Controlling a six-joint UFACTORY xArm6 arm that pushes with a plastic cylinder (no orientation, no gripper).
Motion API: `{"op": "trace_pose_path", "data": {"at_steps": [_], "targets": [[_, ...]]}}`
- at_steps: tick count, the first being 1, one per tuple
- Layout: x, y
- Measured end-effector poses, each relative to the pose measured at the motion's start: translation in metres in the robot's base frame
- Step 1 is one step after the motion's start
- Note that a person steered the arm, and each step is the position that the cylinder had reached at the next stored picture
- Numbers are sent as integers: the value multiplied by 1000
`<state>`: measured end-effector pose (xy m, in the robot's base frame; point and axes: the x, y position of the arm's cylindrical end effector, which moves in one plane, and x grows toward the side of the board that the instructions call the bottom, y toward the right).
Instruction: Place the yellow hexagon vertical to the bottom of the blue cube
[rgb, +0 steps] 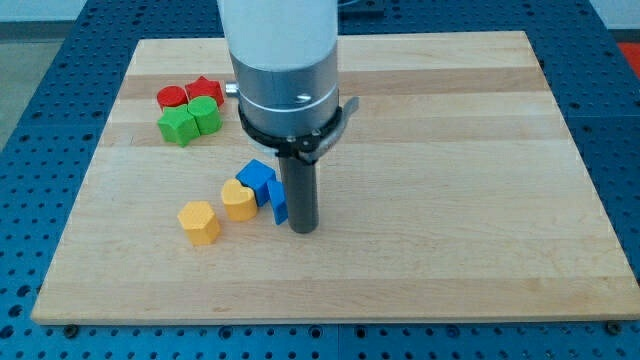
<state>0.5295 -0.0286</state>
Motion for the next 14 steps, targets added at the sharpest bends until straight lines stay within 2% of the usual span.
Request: {"op": "trace_pose_path", "data": {"at_steps": [1,2,4,5,6,7,9,11,14], "targets": [[38,15],[75,-29],[58,-210],[24,-244],[-16,-240],[-21,-200],[-1,-114],[25,-132],[34,-70]]}}
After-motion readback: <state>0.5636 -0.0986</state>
